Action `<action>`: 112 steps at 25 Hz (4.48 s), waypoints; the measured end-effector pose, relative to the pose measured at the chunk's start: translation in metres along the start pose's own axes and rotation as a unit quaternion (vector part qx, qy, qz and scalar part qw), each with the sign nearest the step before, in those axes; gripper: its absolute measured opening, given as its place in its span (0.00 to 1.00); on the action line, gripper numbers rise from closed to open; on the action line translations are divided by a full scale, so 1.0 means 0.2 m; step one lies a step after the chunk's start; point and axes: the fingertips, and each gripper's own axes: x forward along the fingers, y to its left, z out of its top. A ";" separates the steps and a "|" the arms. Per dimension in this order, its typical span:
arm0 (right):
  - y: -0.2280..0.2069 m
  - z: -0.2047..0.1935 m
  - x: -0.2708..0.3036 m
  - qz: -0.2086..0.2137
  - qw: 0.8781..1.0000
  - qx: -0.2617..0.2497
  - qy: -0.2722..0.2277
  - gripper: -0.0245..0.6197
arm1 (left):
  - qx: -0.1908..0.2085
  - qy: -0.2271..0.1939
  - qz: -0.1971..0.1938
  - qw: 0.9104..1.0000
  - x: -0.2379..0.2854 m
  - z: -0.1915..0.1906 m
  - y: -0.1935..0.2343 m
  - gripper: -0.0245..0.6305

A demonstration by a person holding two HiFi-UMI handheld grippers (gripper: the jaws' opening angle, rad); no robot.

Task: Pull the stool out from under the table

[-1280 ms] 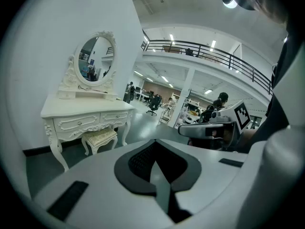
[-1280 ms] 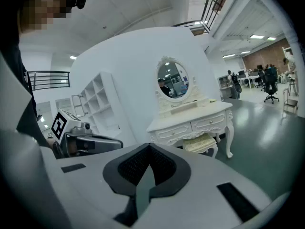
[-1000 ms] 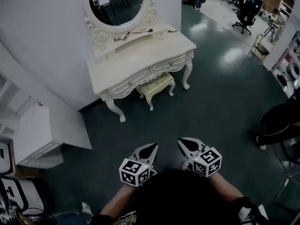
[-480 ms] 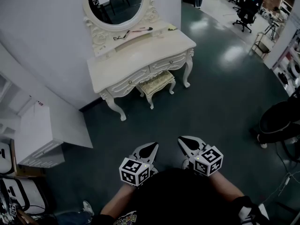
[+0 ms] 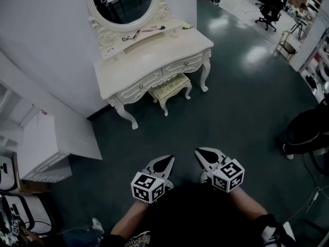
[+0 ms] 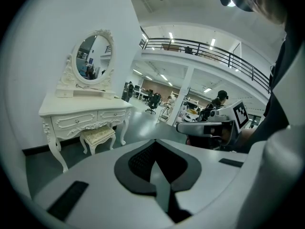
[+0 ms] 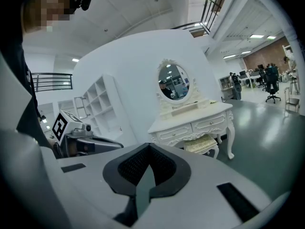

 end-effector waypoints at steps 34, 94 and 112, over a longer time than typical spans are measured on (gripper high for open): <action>-0.57 0.02 -0.42 0.054 0.998 0.003 0.011 0.08 | -0.040 -0.016 0.099 0.994 0.33 -0.05 -0.44 0.04; -1.99 0.43 1.18 0.025 0.988 -0.126 0.090 0.08 | -0.077 -0.018 0.257 0.963 1.46 0.22 1.33 0.04; -2.59 -0.21 1.91 0.023 0.986 -0.118 0.114 0.09 | -0.078 0.018 0.310 0.947 1.95 -0.33 2.06 0.04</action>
